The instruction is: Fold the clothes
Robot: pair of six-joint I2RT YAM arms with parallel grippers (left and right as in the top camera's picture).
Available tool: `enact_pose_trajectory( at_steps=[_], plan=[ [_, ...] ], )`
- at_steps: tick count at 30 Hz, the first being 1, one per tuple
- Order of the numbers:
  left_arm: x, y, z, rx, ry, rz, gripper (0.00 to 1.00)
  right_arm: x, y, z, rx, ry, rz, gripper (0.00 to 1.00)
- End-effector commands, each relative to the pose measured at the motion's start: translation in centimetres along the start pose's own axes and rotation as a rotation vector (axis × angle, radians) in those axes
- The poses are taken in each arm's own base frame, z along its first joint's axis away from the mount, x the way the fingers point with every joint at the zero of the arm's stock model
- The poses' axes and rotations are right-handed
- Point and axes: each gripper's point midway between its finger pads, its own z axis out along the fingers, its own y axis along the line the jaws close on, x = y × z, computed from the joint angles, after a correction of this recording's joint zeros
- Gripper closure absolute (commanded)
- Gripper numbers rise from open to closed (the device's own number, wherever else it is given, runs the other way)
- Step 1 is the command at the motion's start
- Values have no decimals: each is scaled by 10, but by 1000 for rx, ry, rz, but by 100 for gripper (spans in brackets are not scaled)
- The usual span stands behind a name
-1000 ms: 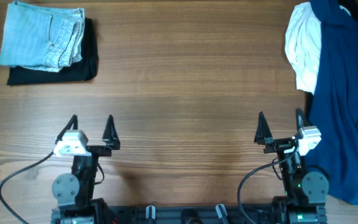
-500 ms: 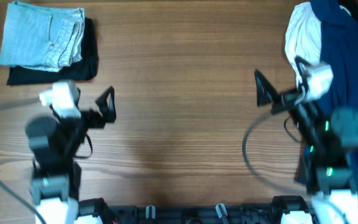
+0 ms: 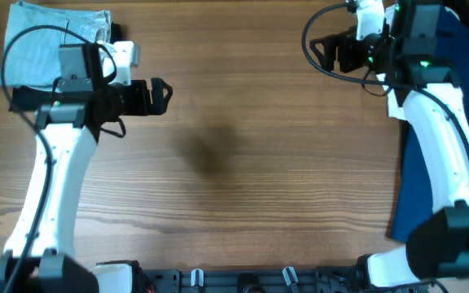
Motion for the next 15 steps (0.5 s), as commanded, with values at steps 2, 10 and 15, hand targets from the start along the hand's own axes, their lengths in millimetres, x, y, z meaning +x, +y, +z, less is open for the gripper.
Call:
enact_pose_trajectory(
  at_steps=[2, 10, 15],
  plan=[
    [8, 2, 30, 43, 72, -6, 0, -8, -39, 7, 166, -18, 11, 0],
    [4, -4, 38, 64, 61, 13, 0, 92, -271, -102, 885, -32, 637, 1],
    [-1, -17, 41, 83, 43, 50, 0, 190, -337, -146, 908, 30, 872, 8]
  ],
)
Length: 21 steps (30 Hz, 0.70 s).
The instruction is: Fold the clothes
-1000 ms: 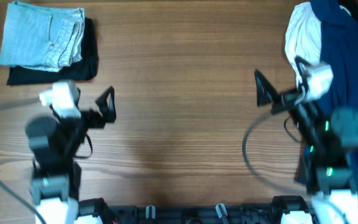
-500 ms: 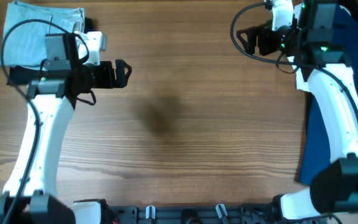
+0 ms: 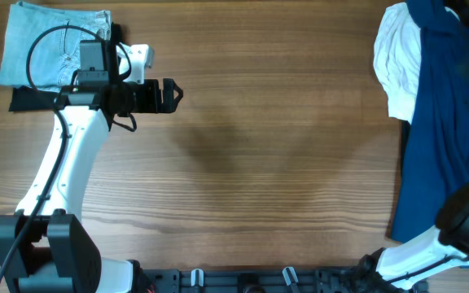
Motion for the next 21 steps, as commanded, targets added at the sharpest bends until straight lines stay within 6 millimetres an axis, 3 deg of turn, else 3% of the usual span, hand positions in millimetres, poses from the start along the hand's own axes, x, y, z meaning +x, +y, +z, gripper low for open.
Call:
enact_pose_trajectory(
  at_steps=[1, 5, 8, 14, 19, 21],
  plan=[
    [-10, -15, 0, 36, -27, 53, 0, 15, -32, 31, -24, 75, 72, 11],
    [-12, -17, 0, 39, -35, 61, 0, 55, -52, 75, 1, 178, 42, 17],
    [-12, -17, 0, 39, -36, 61, 0, 77, -46, 95, -42, 230, 38, 24],
    [-12, -17, 0, 39, -35, 61, 0, 76, -42, 97, -61, 224, 40, 50],
    [-13, -17, 0, 39, -36, 61, 0, 68, -41, 89, -63, 207, 38, 52],
    [-13, -17, 0, 39, -38, 62, 0, 68, -42, 87, -62, 212, 39, 64]
  ],
)
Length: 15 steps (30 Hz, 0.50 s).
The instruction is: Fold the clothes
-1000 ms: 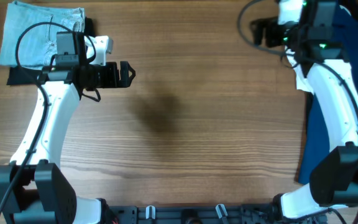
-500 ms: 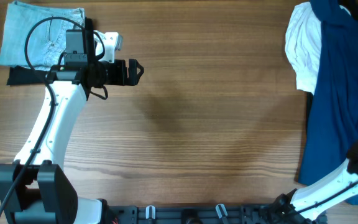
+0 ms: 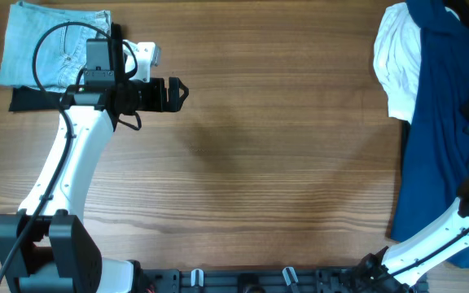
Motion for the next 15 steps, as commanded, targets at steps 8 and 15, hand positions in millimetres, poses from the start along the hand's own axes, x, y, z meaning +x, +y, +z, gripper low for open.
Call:
enact_pose_trajectory(
  at_steps=[8, 15],
  plan=[
    [-11, -6, -2, 22, -32, 36, 0, -29, 24, -47, -54, -80, -22, 96],
    [-15, -7, -3, 23, -47, 42, 0, 1, 207, -183, -467, -114, -248, 96]
  ],
)
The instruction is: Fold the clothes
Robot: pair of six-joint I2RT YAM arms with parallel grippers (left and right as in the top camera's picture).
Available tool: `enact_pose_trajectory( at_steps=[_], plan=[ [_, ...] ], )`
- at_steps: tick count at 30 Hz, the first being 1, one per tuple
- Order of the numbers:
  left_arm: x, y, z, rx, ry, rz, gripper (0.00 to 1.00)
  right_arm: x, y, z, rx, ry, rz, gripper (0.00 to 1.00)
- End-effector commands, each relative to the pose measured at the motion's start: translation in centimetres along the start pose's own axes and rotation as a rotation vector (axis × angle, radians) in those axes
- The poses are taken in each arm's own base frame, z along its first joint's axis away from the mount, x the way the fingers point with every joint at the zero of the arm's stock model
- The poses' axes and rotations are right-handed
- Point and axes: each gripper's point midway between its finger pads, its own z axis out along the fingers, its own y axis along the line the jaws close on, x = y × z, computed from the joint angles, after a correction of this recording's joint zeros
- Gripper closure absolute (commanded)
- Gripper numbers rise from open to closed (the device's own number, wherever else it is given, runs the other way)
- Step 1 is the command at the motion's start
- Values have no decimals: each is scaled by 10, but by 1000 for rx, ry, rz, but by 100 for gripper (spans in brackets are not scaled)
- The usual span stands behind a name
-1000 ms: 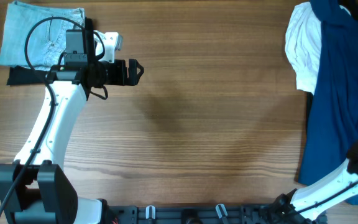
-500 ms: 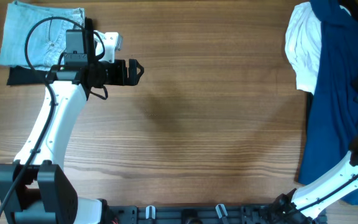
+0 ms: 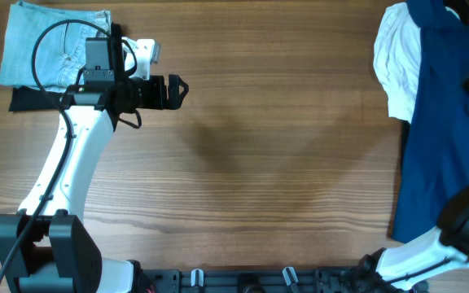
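Observation:
A dark blue garment hangs over the table's right edge, with a white garment bunched at its upper left. Folded light denim lies at the far left corner, on a black piece. My left gripper hovers over bare table right of the denim, its fingers slightly apart and holding nothing. Of my right arm only the base and a bit at the right edge show; its gripper is out of view.
The brown wooden table stretches between the two piles. A black rail with clips runs along the near edge.
The left arm has barely moved. The part of the right arm at the right edge has shifted slightly upward, still off the table.
At first my right gripper hung at the far right over the blue garment, hiding the white one, while the left gripper was near the denim. Then the right arm was out past the right edge and the left gripper had moved a little right. Both have since stayed.

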Motion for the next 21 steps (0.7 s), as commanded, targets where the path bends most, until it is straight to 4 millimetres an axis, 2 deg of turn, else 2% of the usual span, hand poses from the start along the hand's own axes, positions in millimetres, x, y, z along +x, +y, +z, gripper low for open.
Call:
enact_pose_trajectory(
  at_steps=[1, 4, 6, 7, 9, 10, 11, 12, 13, 15, 16, 18, 20, 21],
  plan=[
    [-7, -5, -3, 21, -17, 18, 0, 26, 138, -37, -282, 49, -148, 96],
    [-7, 3, -6, 8, -17, -26, 0, 91, 234, -48, -416, 165, -319, 96],
    [-6, 15, -10, -9, -19, -71, 0, 132, 288, -62, -503, 209, -420, 96],
    [-5, 27, -14, -27, -19, -103, 0, 163, 321, -71, -532, 231, -475, 96],
    [-3, 40, -19, -45, -18, -134, 0, 199, 353, -82, -594, 264, -551, 95],
    [-1, 48, -22, -57, -14, -154, 0, 226, 373, -88, -633, 292, -605, 88],
    [1, 54, -25, -66, -12, -171, 0, 242, 384, -92, -657, 308, -634, 76],
    [2, 57, -26, -71, -11, -180, 0, 263, 397, -98, -693, 323, -687, 61],
    [3, 61, -27, -76, -10, -188, 0, 280, 408, -105, -740, 331, -744, 39],
    [4, 63, -28, -82, -9, -193, 0, 305, 422, -132, -887, 344, -884, 11],
    [4, 63, -28, -84, -10, -193, 0, 305, 422, -137, -898, 347, -892, 9],
    [4, 64, -28, -86, -9, -192, 0, 286, 411, -143, -873, 332, -865, 8],
    [4, 60, -27, -80, -6, -177, 0, 240, 381, -135, -752, 301, -735, 9],
    [4, 53, -24, -70, 1, -151, 0, 211, 355, -125, -690, 285, -676, 11]
  ],
)
